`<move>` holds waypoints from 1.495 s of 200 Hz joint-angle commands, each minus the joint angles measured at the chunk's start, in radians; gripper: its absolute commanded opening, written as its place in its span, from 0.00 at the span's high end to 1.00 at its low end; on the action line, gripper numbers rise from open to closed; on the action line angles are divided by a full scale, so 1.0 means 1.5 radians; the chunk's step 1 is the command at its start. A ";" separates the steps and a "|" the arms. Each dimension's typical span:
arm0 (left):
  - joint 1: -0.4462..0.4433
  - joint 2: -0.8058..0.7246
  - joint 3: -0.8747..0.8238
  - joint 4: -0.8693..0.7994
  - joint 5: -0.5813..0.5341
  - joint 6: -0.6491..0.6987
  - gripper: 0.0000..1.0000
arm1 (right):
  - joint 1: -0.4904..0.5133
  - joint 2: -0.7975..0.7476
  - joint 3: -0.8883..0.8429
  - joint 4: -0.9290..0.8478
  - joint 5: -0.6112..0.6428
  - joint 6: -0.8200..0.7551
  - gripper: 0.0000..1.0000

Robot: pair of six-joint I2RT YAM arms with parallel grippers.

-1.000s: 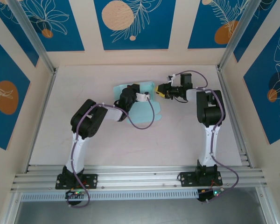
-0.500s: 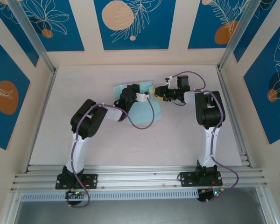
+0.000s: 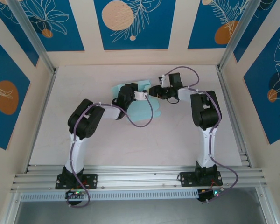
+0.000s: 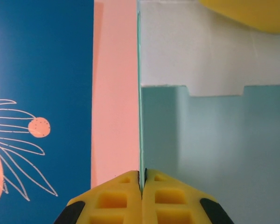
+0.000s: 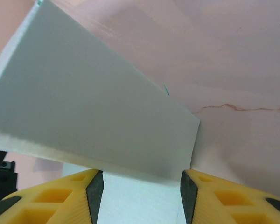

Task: Fold the paper box

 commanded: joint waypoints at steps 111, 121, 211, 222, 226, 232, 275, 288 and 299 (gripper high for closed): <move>-0.010 -0.039 -0.021 -0.227 0.193 -0.049 1.00 | 0.033 -0.137 -0.167 0.091 0.168 -0.017 0.51; -0.013 -0.039 -0.025 -0.222 0.194 -0.048 1.00 | 0.035 -0.139 -0.168 0.088 0.181 -0.017 0.52; -0.023 -0.047 -0.040 -0.213 0.200 -0.044 1.00 | 0.079 -0.145 -0.167 0.115 0.294 -0.033 0.56; -0.023 -0.045 -0.041 -0.212 0.200 -0.042 1.00 | 0.086 -0.144 -0.165 0.117 0.316 -0.039 0.57; -0.023 -0.045 -0.042 -0.211 0.199 -0.041 1.00 | 0.089 -0.144 -0.164 0.118 0.323 -0.038 0.56; -0.024 -0.045 -0.042 -0.208 0.197 -0.041 1.00 | 0.092 -0.145 -0.165 0.120 0.336 -0.039 0.57; -0.024 -0.046 -0.049 -0.181 0.174 -0.045 0.98 | 0.100 -0.149 -0.171 0.124 0.377 -0.032 0.73; -0.023 -0.050 -0.046 -0.170 0.157 -0.065 0.92 | 0.103 -0.149 -0.171 0.124 0.380 -0.035 0.78; -0.024 -0.058 -0.041 -0.172 0.147 -0.087 0.89 | 0.104 -0.149 -0.168 0.120 0.381 -0.039 0.81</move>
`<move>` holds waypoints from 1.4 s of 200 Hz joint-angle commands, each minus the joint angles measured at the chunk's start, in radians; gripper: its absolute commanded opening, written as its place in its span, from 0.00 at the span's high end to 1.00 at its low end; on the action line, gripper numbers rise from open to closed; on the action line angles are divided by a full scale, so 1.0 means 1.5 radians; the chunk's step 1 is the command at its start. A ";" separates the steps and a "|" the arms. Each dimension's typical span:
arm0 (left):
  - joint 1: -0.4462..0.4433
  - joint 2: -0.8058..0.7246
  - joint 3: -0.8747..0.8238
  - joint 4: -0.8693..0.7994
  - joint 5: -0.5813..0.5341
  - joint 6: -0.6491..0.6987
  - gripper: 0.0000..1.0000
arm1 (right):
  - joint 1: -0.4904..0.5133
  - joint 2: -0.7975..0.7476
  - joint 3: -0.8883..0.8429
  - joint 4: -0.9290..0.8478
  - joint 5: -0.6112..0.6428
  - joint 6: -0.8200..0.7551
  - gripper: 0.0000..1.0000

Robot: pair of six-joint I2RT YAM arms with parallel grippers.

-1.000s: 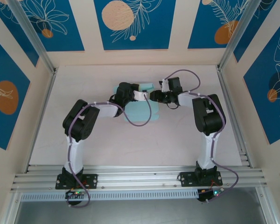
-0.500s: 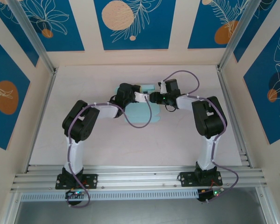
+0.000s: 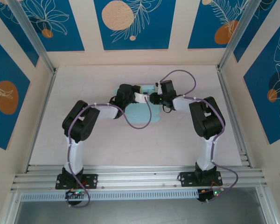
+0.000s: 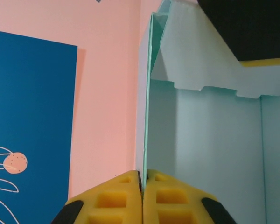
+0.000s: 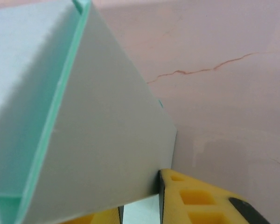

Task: Fold the paper box

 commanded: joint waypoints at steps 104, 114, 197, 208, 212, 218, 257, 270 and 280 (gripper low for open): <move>-0.022 -0.143 -0.054 -0.087 -0.014 -0.271 0.40 | 0.036 -0.049 0.001 -0.005 0.117 -0.056 0.92; -0.022 -0.176 -0.065 -0.095 -0.020 -0.309 0.23 | 0.038 -0.061 -0.004 -0.012 0.123 -0.059 0.92; 0.073 -0.375 -0.040 -0.436 -0.114 -0.848 0.00 | 0.061 -0.111 -0.022 -0.080 0.162 -0.074 0.91; 0.109 -0.379 -0.040 -0.469 -0.078 -0.918 0.00 | 0.064 -0.117 -0.028 -0.083 0.160 -0.071 0.91; 0.123 -0.379 -0.040 -0.476 -0.057 -0.941 0.00 | 0.064 -0.120 -0.030 -0.084 0.159 -0.070 0.91; 0.145 -0.376 -0.043 -0.479 -0.022 -0.975 0.00 | 0.066 -0.122 -0.032 -0.086 0.157 -0.069 0.92; 0.205 -0.342 -0.053 -0.427 0.155 -1.066 0.00 | 0.080 -0.122 -0.026 -0.106 0.159 -0.066 0.91; 0.205 -0.326 -0.043 -0.430 0.169 -1.066 0.00 | 0.083 -0.119 -0.025 -0.109 0.162 -0.063 0.91; 0.206 -0.313 -0.035 -0.436 0.172 -1.065 0.00 | 0.085 -0.118 -0.025 -0.110 0.162 -0.059 0.91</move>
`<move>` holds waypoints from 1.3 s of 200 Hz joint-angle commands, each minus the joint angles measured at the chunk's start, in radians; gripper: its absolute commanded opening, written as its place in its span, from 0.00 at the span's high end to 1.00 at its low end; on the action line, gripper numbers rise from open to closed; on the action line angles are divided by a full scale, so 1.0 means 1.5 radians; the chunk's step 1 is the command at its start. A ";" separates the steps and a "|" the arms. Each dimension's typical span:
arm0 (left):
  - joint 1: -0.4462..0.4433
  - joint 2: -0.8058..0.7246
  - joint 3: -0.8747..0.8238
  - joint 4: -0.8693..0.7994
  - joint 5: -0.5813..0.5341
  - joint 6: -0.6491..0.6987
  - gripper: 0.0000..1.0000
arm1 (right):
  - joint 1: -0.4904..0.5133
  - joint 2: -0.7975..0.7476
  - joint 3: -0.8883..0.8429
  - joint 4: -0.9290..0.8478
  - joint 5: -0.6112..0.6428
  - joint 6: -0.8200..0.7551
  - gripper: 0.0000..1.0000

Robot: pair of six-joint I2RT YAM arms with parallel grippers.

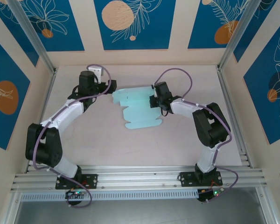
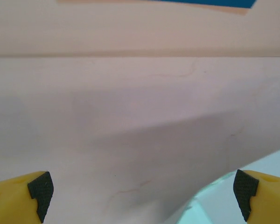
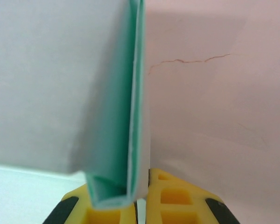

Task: Fold the paper box

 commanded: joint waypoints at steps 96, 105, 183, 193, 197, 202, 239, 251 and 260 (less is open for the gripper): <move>-0.019 0.098 0.033 -0.066 0.067 -0.029 0.00 | 0.015 -0.003 0.020 -0.012 -0.003 0.017 0.91; -0.021 0.105 0.033 -0.068 0.066 -0.028 0.00 | 0.015 -0.002 0.022 -0.012 -0.005 0.018 0.91; -0.059 0.154 0.042 -0.050 0.073 -0.047 0.18 | 0.018 0.012 0.030 -0.014 -0.017 0.030 0.91; -0.064 0.158 0.038 -0.033 0.071 -0.061 0.22 | 0.020 0.014 0.034 -0.014 -0.017 0.030 0.91; -0.066 0.160 0.036 -0.024 0.071 -0.068 0.25 | 0.021 0.017 0.035 -0.014 -0.017 0.030 0.91; -0.068 0.162 0.032 -0.012 0.071 -0.078 0.29 | 0.022 0.019 0.037 -0.016 -0.017 0.031 0.91; -0.088 0.168 0.015 0.048 0.056 -0.139 0.47 | 0.031 0.041 0.054 -0.030 -0.006 0.039 0.91; -0.091 0.162 0.005 0.062 0.052 -0.160 0.48 | 0.031 0.045 0.056 -0.033 -0.001 0.045 0.91; -0.091 0.157 -0.004 0.071 0.050 -0.176 0.47 | 0.031 0.049 0.058 -0.035 0.003 0.050 0.91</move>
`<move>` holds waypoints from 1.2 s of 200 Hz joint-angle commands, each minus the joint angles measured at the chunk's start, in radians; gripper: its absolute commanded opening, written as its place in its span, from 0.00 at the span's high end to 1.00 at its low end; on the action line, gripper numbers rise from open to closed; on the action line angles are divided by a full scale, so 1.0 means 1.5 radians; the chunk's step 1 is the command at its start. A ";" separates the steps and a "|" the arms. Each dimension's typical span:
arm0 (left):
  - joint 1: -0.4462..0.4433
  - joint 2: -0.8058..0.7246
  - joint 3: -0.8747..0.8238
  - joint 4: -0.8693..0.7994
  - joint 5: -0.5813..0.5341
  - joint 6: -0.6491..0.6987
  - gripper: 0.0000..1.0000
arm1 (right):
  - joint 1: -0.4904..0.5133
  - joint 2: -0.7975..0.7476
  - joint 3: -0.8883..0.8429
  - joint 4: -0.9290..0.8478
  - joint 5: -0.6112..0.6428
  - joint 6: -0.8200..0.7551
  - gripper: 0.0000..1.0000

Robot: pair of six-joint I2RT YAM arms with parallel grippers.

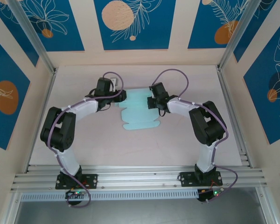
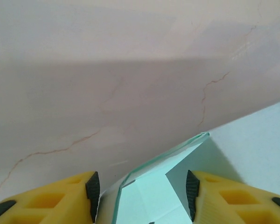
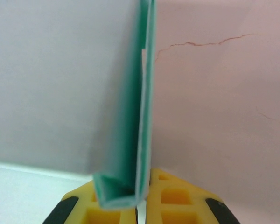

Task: Fold the paper box

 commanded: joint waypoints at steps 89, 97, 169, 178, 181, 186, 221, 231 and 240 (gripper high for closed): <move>0.002 -0.125 -0.132 0.009 -0.067 -0.106 0.11 | 0.019 0.029 0.036 -0.017 0.014 0.030 0.91; 0.004 -0.146 -0.149 0.003 -0.074 -0.107 0.09 | 0.019 0.030 0.036 -0.017 0.014 0.030 0.91; -0.022 -0.216 -0.294 0.098 -0.029 -0.237 0.06 | 0.022 0.030 0.036 -0.010 0.007 0.029 0.91; -0.032 -0.204 -0.289 0.112 -0.014 -0.243 0.06 | 0.022 0.030 0.036 -0.010 0.007 0.028 0.91; -0.035 -0.199 -0.288 0.118 -0.010 -0.245 0.06 | 0.022 0.030 0.036 -0.010 0.007 0.027 0.91; -0.041 -0.192 -0.286 0.129 -0.005 -0.248 0.06 | 0.022 0.030 0.036 -0.010 0.007 0.027 0.91; -0.055 -0.120 -0.263 0.172 -0.002 -0.267 0.02 | 0.024 0.030 0.036 -0.009 0.008 0.027 0.91; -0.058 -0.100 -0.257 0.182 -0.005 -0.271 0.01 | 0.024 0.029 0.035 -0.009 0.008 0.027 0.91; -0.060 -0.083 -0.251 0.191 -0.010 -0.272 0.01 | 0.025 0.031 0.034 -0.009 0.009 0.028 0.91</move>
